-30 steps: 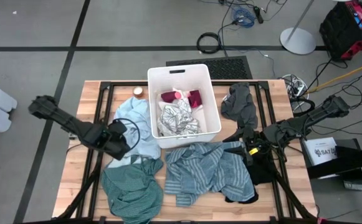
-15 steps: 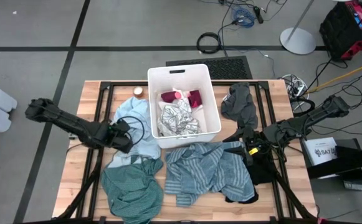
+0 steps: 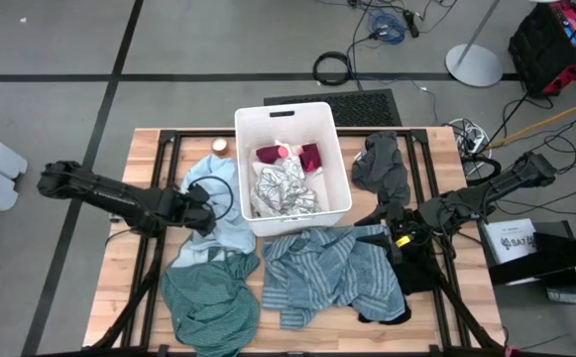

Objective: Sort clothes
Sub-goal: Put the light blue shirt into the white laundry bin

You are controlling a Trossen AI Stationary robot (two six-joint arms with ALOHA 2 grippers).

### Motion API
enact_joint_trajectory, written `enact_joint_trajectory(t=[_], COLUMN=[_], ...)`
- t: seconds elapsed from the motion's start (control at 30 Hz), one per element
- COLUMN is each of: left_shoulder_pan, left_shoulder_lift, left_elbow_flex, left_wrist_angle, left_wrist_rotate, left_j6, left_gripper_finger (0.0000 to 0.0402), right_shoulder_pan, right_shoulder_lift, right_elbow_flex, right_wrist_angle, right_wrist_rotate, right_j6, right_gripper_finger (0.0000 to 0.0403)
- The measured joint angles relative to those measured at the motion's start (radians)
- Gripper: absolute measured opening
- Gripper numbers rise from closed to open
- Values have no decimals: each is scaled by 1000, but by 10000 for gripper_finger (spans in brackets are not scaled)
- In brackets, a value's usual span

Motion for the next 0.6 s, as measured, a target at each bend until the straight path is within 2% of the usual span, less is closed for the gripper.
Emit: enact_joint_trajectory(t=[0.23, 0.43, 0.6], left_shoulder_pan=[0, -10, -32], left_shoulder_lift=[-16, -36, -38], left_elbow_flex=[78, 304, 516], left_wrist_angle=[-26, -142, -137], left_wrist_rotate=[-8, -128, -241], left_j6=[1, 3, 59], left_gripper_finger=[7, 5, 5], right_shoulder_pan=[0, 0, 0], right_shoulder_lift=[0, 0, 0], right_elbow_flex=[0, 0, 0], right_wrist_angle=[0, 1, 22], right_wrist_rotate=[0, -1, -1], right_j6=[8, 34, 34], right_gripper_finger=[183, 183, 183])
